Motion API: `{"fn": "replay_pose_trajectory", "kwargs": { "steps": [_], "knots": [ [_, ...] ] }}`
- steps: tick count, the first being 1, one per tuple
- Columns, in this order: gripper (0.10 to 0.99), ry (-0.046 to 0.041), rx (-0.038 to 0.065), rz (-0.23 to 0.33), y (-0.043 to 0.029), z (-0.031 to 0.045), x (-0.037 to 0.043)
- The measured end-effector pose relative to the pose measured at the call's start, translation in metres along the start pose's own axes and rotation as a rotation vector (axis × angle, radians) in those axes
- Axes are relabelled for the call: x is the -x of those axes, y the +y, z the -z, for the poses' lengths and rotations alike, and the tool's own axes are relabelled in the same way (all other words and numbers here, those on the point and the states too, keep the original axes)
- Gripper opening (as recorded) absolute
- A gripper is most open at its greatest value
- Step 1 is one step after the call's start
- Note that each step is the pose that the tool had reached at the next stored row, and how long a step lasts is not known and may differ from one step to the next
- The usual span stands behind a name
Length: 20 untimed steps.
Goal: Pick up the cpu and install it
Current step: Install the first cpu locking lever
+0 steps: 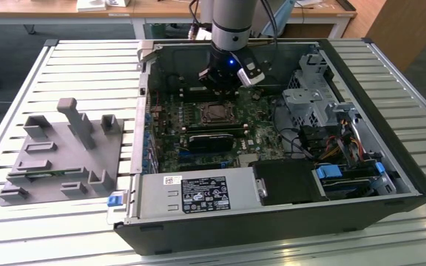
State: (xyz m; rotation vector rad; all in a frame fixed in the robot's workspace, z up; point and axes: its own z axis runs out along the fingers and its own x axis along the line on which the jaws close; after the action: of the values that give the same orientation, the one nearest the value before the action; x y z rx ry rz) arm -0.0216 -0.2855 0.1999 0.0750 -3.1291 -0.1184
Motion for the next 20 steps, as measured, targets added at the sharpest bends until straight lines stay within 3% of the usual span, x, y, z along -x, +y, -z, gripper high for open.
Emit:
{"fn": "replay_pose_trajectory", "kwargs": {
  "steps": [4,14,20],
  "knots": [
    [0.106,0.0004,-0.01,0.0,0.0007,-0.0005,0.0001],
    [0.106,0.0003,-0.01,0.0,0.0013,0.001,0.0001],
    [0.106,0.0008,-0.016,0.0,0.0012,0.0003,0.0003]
  ]
}}
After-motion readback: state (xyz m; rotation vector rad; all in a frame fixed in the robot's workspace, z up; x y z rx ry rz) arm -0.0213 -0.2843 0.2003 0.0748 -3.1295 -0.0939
